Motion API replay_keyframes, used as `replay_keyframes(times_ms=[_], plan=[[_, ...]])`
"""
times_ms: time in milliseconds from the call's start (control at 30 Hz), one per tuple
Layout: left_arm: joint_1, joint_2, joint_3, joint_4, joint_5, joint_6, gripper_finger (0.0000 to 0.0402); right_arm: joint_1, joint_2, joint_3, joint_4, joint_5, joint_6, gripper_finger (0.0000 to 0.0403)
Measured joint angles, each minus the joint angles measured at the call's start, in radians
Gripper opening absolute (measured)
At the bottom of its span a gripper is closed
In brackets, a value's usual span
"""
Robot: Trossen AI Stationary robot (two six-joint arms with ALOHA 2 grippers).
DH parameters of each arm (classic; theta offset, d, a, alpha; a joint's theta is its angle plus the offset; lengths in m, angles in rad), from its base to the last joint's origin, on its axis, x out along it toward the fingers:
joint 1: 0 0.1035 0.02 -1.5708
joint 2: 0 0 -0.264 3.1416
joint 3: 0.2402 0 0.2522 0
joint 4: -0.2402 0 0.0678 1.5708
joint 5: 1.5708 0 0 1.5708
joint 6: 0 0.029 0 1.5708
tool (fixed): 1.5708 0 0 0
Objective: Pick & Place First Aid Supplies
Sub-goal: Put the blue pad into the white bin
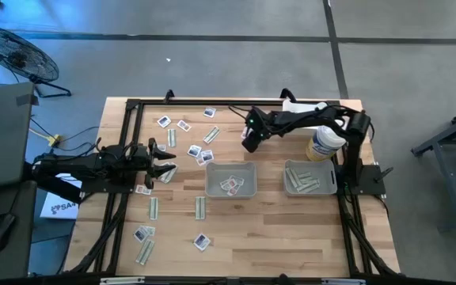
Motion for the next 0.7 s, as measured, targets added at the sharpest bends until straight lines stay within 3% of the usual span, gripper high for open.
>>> replay_keyframes(times_ms=[367,700], plan=[[0.000,0.000,0.000,0.000,0.000,0.000,0.0186,0.005,-0.011,-0.005,-0.001,-0.007,-0.012,0.0004],[0.000,0.000,0.000,0.000,0.000,0.000,0.0186,0.013,-0.275,-0.003,-0.065,-0.044,-0.034,0.0003]])
